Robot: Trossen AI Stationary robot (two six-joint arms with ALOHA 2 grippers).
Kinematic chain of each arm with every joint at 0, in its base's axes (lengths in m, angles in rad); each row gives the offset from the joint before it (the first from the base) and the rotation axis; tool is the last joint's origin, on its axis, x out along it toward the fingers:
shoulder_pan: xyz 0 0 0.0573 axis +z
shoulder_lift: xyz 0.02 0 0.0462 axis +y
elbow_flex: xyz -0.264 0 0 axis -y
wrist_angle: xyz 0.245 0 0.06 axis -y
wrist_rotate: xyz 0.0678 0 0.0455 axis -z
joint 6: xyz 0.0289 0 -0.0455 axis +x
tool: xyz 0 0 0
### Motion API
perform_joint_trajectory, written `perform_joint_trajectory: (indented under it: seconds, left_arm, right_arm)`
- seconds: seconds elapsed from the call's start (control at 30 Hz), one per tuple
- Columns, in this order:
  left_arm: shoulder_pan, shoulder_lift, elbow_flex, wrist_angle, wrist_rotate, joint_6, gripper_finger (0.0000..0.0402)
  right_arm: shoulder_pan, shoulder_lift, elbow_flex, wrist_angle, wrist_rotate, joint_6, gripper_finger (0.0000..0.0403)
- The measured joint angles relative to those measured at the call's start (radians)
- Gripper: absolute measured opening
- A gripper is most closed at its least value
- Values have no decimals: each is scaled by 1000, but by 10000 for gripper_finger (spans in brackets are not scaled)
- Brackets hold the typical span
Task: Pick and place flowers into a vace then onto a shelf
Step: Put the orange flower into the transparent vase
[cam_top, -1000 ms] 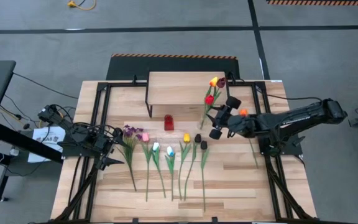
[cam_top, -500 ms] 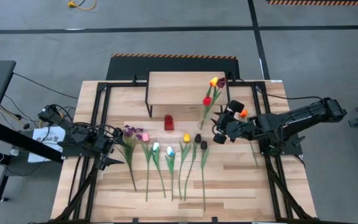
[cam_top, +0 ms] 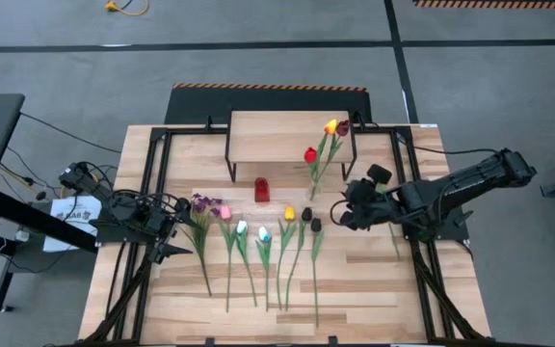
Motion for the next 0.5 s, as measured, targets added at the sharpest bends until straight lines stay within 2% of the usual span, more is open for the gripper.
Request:
perform_joint_trajectory:
  seconds: [0.3,0.5]
  left_arm:
    - [0,0,0,0,0,0,302]
    - [0,0,0,0,0,0,302]
  right_arm:
    - [5,0,0,-218,-134,313,120]
    - [5,0,0,-347,-136,517,120]
